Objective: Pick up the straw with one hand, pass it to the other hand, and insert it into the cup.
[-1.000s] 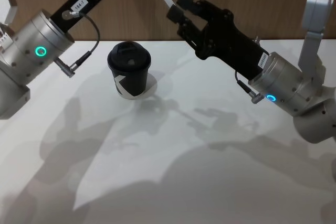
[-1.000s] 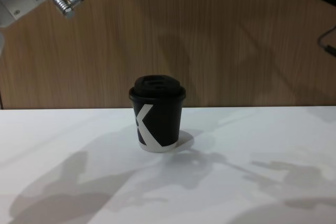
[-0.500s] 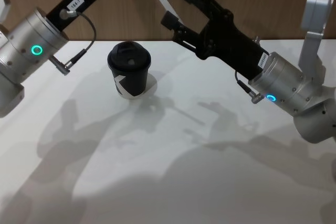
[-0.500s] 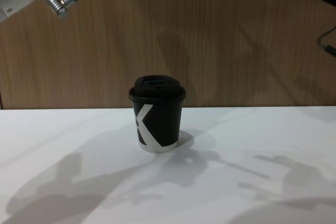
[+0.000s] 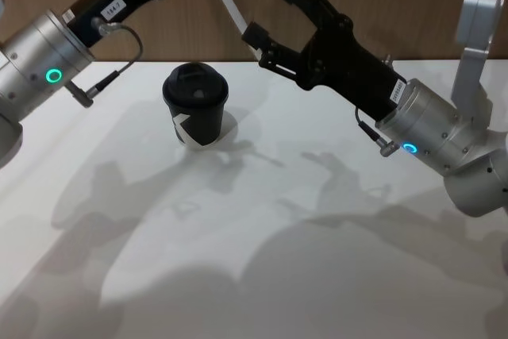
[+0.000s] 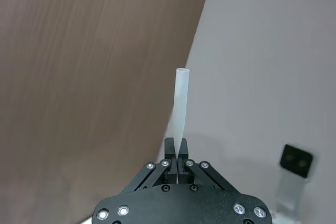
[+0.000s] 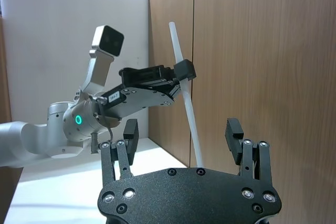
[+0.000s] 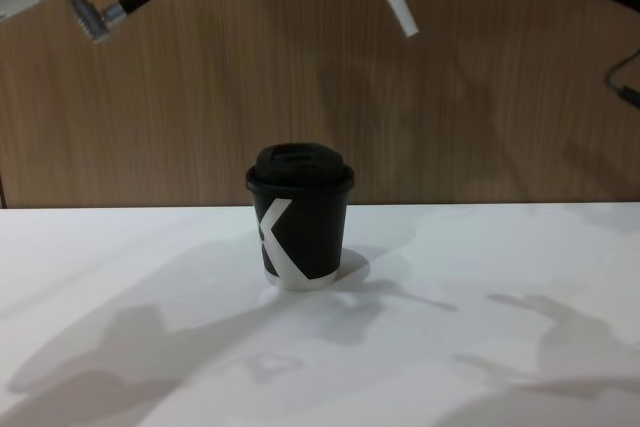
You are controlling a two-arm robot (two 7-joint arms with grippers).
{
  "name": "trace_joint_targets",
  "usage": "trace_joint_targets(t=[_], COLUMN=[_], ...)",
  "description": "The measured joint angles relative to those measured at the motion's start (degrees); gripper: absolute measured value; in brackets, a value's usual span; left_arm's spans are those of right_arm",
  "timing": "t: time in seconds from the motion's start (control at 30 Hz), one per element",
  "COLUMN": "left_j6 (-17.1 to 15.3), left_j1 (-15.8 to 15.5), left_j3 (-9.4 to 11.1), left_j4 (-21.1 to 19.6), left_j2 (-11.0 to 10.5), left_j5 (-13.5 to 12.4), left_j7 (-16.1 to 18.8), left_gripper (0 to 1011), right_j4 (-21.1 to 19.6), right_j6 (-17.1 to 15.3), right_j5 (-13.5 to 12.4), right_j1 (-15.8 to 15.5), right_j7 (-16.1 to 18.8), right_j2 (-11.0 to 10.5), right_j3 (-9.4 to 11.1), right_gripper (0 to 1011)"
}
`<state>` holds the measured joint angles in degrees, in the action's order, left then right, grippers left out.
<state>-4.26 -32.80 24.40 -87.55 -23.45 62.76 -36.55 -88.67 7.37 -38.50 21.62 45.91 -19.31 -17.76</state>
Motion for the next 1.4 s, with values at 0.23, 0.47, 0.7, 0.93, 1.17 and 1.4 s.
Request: trace_joint_targets(t=[0.23, 0.47, 0.7, 0.93, 1.17, 1.4], left_j6=[3.4, 6.0, 7.1, 7.2, 6.7, 6.1], left_j1=[-0.1, 0.0, 0.3, 0.6, 1.0, 1.2], left_j3=[0.8, 1.9, 3.0, 3.6, 4.1, 4.4], left_j4=[-0.9, -1.8, -2.9, -3.6, -4.2, -4.8], left_j2=[-1.3, -2.6, -3.8, -4.5, -5.1, -5.3], left_j5=[-6.2, -13.8, -20.5, -24.8, -27.5, -29.0], left_j7=[3.3, 7.9, 12.3, 15.1, 16.6, 17.3], left_gripper=[12, 11, 11, 11, 11, 11], right_j4=[0.0, 0.0, 0.0, 0.0, 0.0, 0.0], right_j6=[0.0, 0.0, 0.0, 0.0, 0.0, 0.0], right_j5=[0.0, 0.0, 0.0, 0.0, 0.0, 0.0], right_j1=[0.0, 0.0, 0.0, 0.0, 0.0, 0.0], right_j7=[0.0, 0.0, 0.0, 0.0, 0.0, 0.0], right_j2=[0.0, 0.0, 0.0, 0.0, 0.0, 0.0], right_j3=[0.0, 0.0, 0.0, 0.0, 0.0, 0.0], right_gripper=[1001, 1001, 1001, 1001, 1001, 1001])
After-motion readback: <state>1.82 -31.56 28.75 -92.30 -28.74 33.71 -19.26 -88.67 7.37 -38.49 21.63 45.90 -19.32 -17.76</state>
